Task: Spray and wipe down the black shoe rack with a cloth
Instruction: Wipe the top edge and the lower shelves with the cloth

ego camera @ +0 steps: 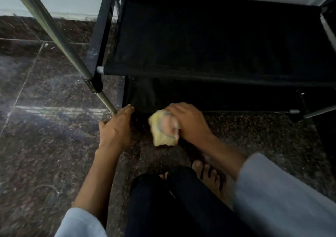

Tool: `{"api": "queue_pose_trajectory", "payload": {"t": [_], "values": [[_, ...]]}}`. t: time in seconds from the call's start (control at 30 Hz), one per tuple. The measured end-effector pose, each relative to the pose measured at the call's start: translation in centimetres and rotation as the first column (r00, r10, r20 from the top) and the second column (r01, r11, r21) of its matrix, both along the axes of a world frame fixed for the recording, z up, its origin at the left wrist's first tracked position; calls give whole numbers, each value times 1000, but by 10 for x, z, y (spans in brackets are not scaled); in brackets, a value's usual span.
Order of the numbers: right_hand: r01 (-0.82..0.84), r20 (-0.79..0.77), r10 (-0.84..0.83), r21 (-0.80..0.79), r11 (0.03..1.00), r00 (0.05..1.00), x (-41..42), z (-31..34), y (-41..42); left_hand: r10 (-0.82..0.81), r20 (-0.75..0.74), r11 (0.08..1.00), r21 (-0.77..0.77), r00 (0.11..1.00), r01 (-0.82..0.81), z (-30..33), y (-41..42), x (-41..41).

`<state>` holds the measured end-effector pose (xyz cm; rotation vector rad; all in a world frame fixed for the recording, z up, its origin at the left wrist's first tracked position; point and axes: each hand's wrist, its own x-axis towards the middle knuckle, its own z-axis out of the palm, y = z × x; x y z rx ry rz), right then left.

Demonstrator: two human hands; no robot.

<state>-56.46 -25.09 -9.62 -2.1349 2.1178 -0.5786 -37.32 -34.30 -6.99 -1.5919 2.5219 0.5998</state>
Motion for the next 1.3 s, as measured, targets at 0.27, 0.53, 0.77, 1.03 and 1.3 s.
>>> {"api": "queue_pose_trajectory", "payload": {"t": [0.27,0.53,0.77,1.03,1.3], "values": [[381,250,-427,215,899,869,-72,14,63,-3,38,1000,-14,999,4,-2,-1,-2],[481,614,-572,332,812,543,82,9,-45,47,-44,998,31,998,-46,0,1,-2],[797,624,-654,80,599,429,36,-15,6,33,38,999,25,999,-34,-3,12,-7],[994,658,-750,31,108,61,-88,-29,78,67,59,997,18,996,-69,-4,9,-11],[852,666,-606,-88,516,435,15,-32,26,-26,273,999,45,962,14,5,37,-66]]}}
